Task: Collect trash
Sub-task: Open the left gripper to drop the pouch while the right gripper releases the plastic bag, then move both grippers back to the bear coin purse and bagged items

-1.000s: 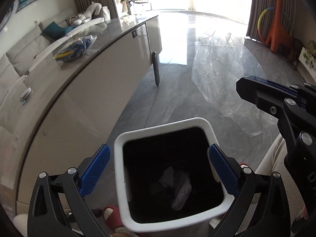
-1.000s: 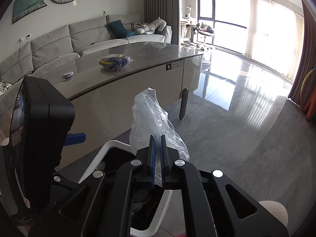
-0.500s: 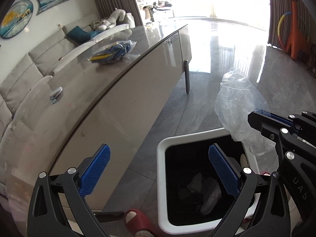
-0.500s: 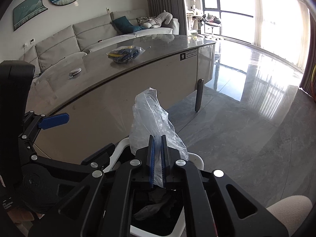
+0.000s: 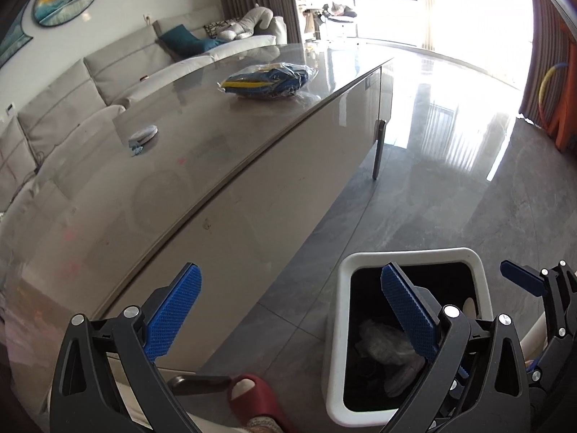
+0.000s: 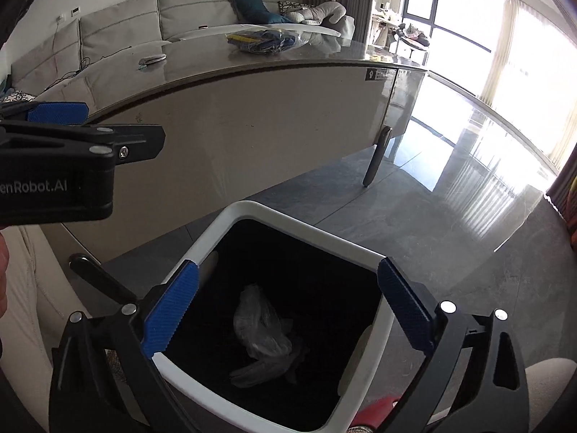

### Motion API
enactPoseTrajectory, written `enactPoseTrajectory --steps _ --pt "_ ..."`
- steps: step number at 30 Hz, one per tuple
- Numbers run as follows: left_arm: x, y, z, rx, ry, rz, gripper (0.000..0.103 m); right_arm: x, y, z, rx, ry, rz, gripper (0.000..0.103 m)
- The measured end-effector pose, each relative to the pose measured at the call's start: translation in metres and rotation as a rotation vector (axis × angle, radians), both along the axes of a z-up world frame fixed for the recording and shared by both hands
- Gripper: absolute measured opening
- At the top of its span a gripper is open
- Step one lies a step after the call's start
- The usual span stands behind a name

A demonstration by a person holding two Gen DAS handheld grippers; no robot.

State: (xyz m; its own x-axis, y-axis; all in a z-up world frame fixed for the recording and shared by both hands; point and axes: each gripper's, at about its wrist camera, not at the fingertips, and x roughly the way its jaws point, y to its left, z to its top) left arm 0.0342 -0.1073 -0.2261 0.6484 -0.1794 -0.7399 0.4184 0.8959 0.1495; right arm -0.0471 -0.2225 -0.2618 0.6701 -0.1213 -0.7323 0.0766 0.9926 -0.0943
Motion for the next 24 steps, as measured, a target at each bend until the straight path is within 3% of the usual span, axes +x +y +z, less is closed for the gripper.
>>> enactPoseTrajectory --steps 13,24 --pt "0.005 0.006 0.001 -0.019 0.005 0.011 0.098 0.006 -0.012 0.034 0.048 -0.116 -0.021 0.099" --pt "0.050 0.030 0.039 -0.053 -0.079 0.080 0.098 0.051 -0.005 0.081 0.013 -0.237 0.053 0.099"
